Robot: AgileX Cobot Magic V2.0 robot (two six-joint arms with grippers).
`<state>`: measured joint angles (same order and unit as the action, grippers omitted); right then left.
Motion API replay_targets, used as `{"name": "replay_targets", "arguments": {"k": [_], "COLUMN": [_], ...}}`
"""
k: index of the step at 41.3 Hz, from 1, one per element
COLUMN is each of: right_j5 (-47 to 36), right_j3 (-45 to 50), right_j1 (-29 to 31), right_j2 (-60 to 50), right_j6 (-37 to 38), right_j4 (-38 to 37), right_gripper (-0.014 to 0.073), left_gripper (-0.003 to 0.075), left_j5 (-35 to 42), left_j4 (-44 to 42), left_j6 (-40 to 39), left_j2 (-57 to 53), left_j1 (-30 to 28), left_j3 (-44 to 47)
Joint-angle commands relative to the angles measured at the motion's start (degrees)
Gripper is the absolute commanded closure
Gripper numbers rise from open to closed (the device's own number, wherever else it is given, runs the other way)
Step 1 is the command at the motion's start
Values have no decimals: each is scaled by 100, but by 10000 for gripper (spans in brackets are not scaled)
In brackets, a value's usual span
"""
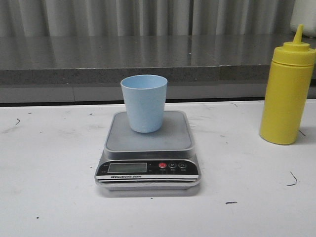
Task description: Pour seasoning into cup on scale with both arms
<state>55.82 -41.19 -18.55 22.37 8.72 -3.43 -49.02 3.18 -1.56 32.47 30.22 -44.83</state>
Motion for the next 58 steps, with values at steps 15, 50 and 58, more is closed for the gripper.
{"name": "replay_targets", "arguments": {"k": [15, 50, 58], "right_j5": [-570, -455, -455], "right_j3": [-180, -180, -180], "right_j1": [-9, -9, -9], "right_j2": [38, 38, 38], "right_j6": [-33, -33, -33], "right_j4": [-20, -26, -26], "right_gripper": [667, 662, 662], "left_gripper": [720, 740, 740], "left_j5": [383, 768, 2487], "left_j4": [43, -109, -109], "left_j6": [-53, -31, -31], "left_j2": [24, -615, -1840], "left_j1": [21, -1111, -2274], "left_j3": [-145, 104, 1487]}}
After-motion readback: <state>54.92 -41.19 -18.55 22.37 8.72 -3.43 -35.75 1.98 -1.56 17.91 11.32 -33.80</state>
